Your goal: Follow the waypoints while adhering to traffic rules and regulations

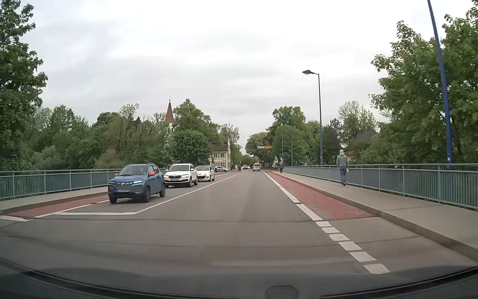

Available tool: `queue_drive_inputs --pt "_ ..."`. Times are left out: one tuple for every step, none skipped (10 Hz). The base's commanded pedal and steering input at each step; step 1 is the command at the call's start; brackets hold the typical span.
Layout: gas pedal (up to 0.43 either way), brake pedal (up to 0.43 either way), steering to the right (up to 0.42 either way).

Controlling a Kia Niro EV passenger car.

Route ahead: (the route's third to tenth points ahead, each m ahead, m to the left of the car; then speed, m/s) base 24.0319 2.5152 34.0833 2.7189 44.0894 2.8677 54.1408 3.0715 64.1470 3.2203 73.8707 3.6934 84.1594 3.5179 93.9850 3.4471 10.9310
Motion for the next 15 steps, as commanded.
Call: queue_drive_inputs --pt "0.189 0.0 -0.001" --pt "0.189 0.0 -0.001" --pt "0.189 0.0 0.0" --pt "0.189 0.0 0.001" --pt "0.189 0.0 0.001" --pt "0.189 0.0 0.001" --pt "0.189 0.0 0.001" --pt "0.177 0.0 0.001" --pt "0.177 0.0 0.002" --pt "0.177 0.0 0.001" --pt "0.177 0.0 0.001" --pt "0.157 0.0 0.002" --pt "0.157 0.0 0.001" --pt "0.157 0.0 0.0" --pt "0.138 0.0 -0.003"
